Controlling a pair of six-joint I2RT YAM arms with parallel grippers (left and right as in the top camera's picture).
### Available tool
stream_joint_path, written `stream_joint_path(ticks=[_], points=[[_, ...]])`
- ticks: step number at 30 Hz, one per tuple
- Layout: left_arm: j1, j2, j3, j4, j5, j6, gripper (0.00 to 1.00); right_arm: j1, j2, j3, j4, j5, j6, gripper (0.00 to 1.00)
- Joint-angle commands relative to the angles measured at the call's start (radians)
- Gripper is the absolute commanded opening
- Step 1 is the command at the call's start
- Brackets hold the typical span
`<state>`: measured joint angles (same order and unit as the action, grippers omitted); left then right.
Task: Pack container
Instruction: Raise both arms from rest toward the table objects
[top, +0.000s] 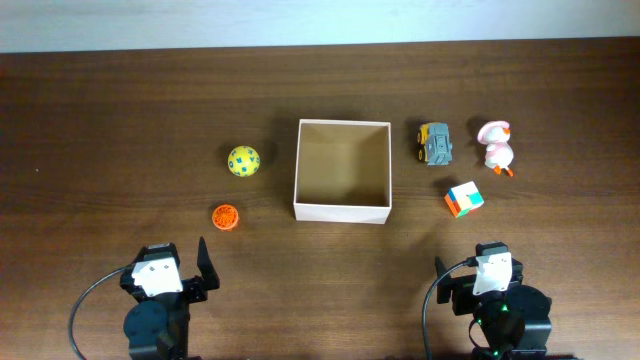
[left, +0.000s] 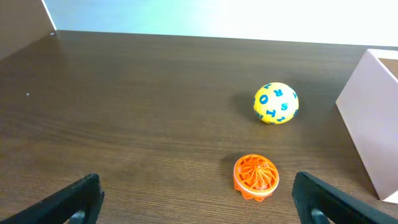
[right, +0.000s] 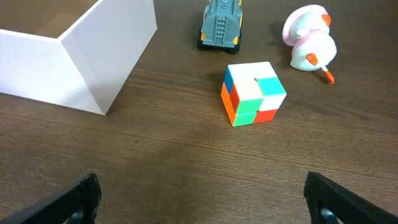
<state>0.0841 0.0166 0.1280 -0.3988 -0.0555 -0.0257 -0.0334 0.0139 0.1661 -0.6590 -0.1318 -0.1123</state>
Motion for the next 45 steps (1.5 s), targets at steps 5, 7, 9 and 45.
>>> stream_joint_path(ticks=[5,7,9,45], points=[[-0.006,-0.010,-0.010,0.006,0.014,0.008,0.99,-0.007,-0.010,-0.005,0.001,-0.006,-0.004,0.99],[-0.006,-0.010,-0.010,0.006,0.014,0.008,0.99,-0.007,-0.010,-0.005,0.001,-0.006,-0.004,0.99],[-0.006,-0.010,-0.010,0.006,0.014,0.008,0.99,-0.007,-0.010,-0.005,0.001,-0.006,-0.004,0.99],[-0.006,-0.010,-0.009,0.030,0.097,0.008,0.99,-0.007,-0.010,-0.005,0.025,0.030,0.022,0.99]])
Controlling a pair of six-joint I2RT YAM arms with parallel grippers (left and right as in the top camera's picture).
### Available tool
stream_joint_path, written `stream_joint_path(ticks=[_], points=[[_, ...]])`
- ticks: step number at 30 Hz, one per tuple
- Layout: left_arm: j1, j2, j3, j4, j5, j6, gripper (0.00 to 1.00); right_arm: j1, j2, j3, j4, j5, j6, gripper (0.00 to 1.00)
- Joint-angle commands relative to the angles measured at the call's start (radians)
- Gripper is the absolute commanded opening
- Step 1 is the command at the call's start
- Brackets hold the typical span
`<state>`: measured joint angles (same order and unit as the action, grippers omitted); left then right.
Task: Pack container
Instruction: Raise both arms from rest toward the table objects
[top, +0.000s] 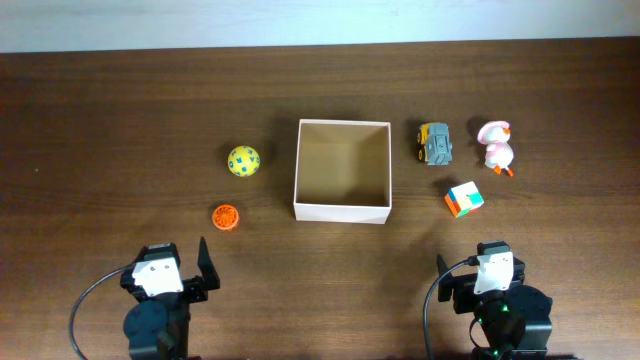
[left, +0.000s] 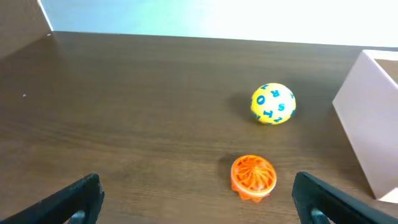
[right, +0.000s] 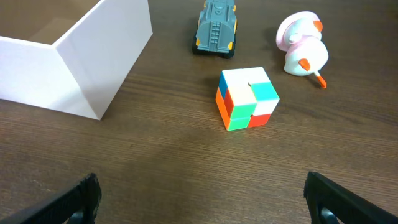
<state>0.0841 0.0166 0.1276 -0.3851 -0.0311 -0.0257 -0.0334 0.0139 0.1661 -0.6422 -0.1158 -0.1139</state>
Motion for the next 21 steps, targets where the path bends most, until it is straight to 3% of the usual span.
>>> stream_joint_path(ticks=[1,4,6,14,21], points=[[-0.006,-0.010,-0.004,0.016,0.106,0.007,0.99,-0.007,-0.010,-0.005,0.013,0.012,0.076,0.99],[-0.006,-0.010,0.019,0.001,0.161,-0.072,0.99,-0.007,-0.010,-0.003,0.066,-0.039,0.349,0.99],[-0.006,-0.002,0.058,-0.027,0.166,-0.124,0.99,-0.007,-0.010,0.007,0.099,-0.127,0.411,0.99],[-0.006,0.233,0.293,-0.138,0.166,-0.124,0.99,-0.007,0.081,0.235,0.097,-0.179,0.343,0.99],[-0.005,0.669,0.628,-0.270,0.166,-0.104,0.99,-0.007,0.463,0.661,-0.135,-0.132,0.190,0.99]])
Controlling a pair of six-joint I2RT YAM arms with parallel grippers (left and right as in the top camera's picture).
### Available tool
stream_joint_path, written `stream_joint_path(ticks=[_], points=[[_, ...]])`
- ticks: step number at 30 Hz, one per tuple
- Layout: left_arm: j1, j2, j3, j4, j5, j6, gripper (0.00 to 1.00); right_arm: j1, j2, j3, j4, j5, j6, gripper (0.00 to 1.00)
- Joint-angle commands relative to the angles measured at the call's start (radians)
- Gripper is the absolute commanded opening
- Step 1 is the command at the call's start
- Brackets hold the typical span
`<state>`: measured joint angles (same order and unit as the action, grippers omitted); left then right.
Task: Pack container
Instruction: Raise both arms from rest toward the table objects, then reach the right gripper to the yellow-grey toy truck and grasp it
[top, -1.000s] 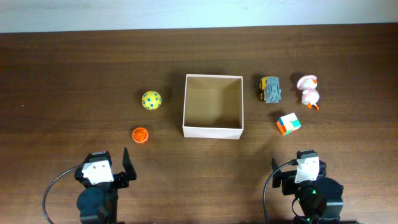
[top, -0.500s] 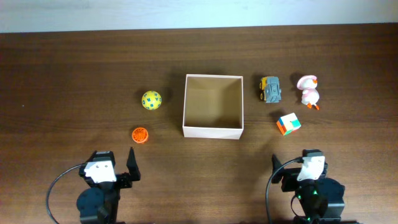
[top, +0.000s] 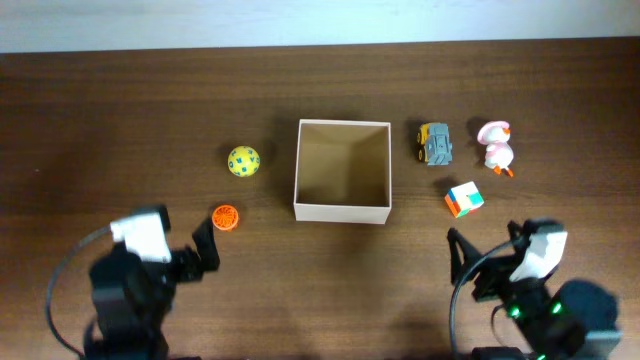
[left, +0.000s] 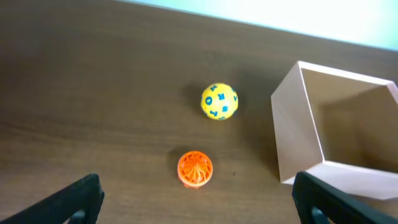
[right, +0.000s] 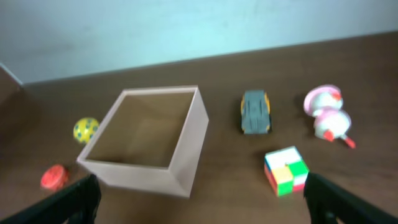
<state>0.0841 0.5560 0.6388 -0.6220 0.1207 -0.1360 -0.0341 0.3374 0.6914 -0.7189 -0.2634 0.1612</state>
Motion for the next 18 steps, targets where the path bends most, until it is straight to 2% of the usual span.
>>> stream_joint_path(ticks=[1,8,11,14,18], points=[[-0.006,0.194,0.175,-0.068,0.014,0.022,0.99,-0.006,0.206,0.201,-0.108,0.017,-0.103,0.99],[-0.005,0.539,0.513,-0.292,0.014,0.071,0.99,-0.006,0.677,0.666,-0.425,0.043,-0.183,0.99],[-0.005,0.641,0.602,-0.338,0.014,0.074,0.99,-0.006,0.874,0.859,-0.535,0.030,-0.183,0.99],[-0.005,0.699,0.627,-0.334,0.014,0.074,0.99,-0.006,1.041,0.984,-0.568,0.015,-0.181,0.99],[-0.005,0.740,0.627,-0.334,0.014,0.074,0.99,-0.006,1.186,1.007,-0.500,0.006,-0.180,0.99]])
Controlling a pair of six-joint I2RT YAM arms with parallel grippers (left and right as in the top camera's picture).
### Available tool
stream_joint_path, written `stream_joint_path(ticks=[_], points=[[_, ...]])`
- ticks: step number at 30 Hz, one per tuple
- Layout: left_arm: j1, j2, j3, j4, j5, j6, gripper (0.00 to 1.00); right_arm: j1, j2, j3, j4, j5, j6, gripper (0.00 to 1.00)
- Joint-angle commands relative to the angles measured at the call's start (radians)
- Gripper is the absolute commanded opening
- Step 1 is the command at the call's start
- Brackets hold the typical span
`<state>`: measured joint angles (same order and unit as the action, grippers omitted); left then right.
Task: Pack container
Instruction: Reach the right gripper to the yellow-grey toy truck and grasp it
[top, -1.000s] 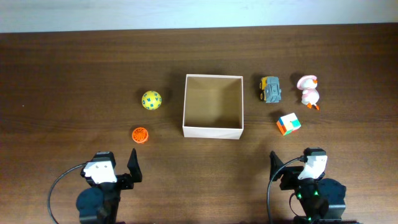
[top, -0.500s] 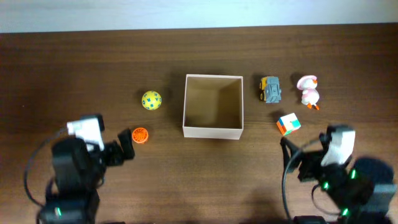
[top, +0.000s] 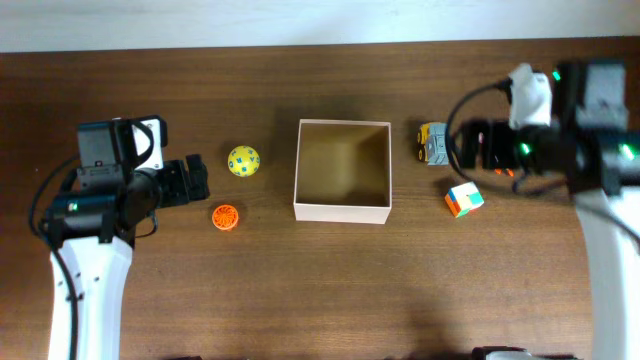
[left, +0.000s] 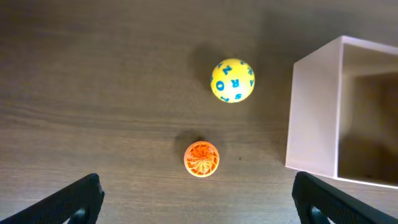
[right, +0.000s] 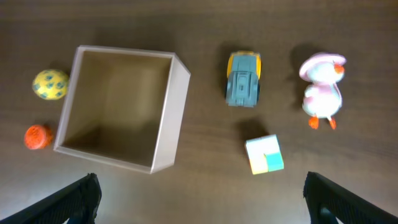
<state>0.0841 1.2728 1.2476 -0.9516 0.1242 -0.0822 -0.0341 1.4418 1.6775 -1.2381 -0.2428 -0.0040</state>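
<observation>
An open white box (top: 343, 211) stands mid-table with nothing inside. To its left lie a yellow ball with blue letters (top: 243, 160) and an orange disc toy (top: 226, 216). To its right are a grey-yellow toy car (top: 433, 143) and a coloured cube (top: 464, 199). The pink duck (right: 322, 93) shows in the right wrist view; overhead, the right arm mostly covers it. My left gripper (top: 192, 180) hangs open just left of the ball, high above the orange toy (left: 201, 158). My right gripper (top: 478, 146) hangs open over the car and duck. Neither holds anything.
The dark wooden table (top: 320, 290) runs to a pale wall along the far edge. The box wall (left: 314, 112) stands to the right of the left gripper's toys. In the right wrist view the cube (right: 264, 154) lies below the car (right: 242, 86).
Both arms have moved away from the front edge toward the toys. The left gripper is now beside the ball, the right over the car and duck. Both wrist cameras look straight down.
Both arms first sat low at the front edge, open, looking along the table at their toys, and stood the same at the second moment. Then they were raised and tilted. Now they hang over the toy groups. No toy has moved.
</observation>
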Motion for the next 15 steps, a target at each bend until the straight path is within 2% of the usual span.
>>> stream_joint_path(ticks=[1,7,12,15], points=[[-0.005,0.030,0.018,-0.005,0.011,0.020,0.99,-0.006,0.119,0.021,0.038,-0.014,-0.015,0.99],[-0.005,0.059,0.017,-0.008,0.011,0.020,0.99,-0.005,0.348,0.021,0.139,0.019,-0.013,0.99],[-0.005,0.061,0.017,-0.008,0.011,0.020,0.99,-0.005,0.504,0.021,0.221,0.110,0.050,1.00],[-0.005,0.061,0.017,-0.008,0.011,0.020,0.99,-0.005,0.568,0.021,0.266,0.127,0.065,0.96]])
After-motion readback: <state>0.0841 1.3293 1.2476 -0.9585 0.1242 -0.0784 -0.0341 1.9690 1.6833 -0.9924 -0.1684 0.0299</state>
